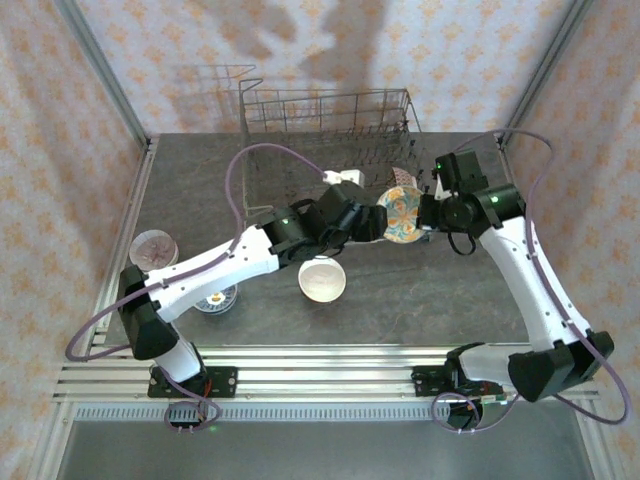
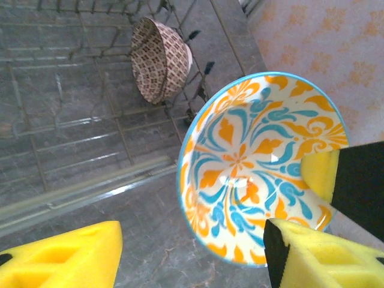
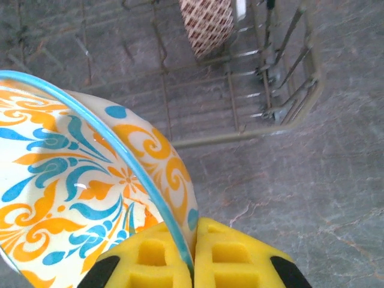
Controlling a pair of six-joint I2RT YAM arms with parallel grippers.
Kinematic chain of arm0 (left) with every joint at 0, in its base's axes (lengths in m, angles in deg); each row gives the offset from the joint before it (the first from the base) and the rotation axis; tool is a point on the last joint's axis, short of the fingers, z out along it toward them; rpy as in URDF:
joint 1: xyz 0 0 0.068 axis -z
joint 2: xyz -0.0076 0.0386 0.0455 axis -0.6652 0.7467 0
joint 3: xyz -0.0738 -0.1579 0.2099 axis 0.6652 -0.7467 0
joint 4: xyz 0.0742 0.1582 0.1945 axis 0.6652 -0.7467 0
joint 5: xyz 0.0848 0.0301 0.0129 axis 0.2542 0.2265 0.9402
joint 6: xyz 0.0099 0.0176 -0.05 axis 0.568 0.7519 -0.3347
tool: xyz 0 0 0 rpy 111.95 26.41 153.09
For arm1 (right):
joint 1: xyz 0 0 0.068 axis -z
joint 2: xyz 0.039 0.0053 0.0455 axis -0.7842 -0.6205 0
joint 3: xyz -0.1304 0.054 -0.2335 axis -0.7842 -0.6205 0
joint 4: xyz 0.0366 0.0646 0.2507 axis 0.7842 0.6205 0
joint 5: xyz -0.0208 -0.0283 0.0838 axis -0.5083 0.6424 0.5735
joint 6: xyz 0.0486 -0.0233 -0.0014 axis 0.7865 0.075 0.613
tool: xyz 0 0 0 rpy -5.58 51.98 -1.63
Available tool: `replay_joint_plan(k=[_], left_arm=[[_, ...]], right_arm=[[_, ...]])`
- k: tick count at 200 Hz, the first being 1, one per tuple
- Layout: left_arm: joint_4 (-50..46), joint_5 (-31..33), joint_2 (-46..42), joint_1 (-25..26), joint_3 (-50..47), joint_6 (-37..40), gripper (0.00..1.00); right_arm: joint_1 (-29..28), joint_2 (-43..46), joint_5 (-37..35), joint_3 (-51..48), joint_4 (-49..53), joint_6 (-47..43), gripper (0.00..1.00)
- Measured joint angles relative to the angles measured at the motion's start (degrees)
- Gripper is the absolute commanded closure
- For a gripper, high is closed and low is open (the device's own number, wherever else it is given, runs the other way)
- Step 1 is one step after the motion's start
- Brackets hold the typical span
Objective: Load the bowls into the dish rack
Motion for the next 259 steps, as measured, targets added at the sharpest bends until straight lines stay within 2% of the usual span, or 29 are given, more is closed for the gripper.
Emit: replay_joint_plan(k=[30,92,133,165,200,259], left_arm=[[-1.25,-0.02,-7.13,-5.2,-3.26,0.81,0.34],[-4.02,-2.97,-23.89,-22.97,-15.85,2.03,0.35],[-6.23,-8.44,-28.5,-36.7,-22.95,3.13,0.36],[-6.86,-13.49,-28.89,-43.95,-27.34,4.04,0.37],[-6.93,-18.27,-26.67,-48.68,-31.15,4.72,0.38],[-6.78,-23.37,-19.45,-49.13,-31.56,7.15,0.4]], right_arm=[[0.0,-6.73,-6.05,7.17,0.04,2.1,1.0],[-0.85,-20.52,-20.59,18.86,0.39,7.72,1.0],[-6.1,-30.18,-31.36,29.07,3.45,9.79,1.0],[-10.16,-38.01,-40.17,38.27,8.35,12.22,1.0],[-13.42,-43.8,-50.07,43.36,14.67,14.99,1.0],[-16.57,-51.63,-63.52,49.79,26.43,22.82,1.0]])
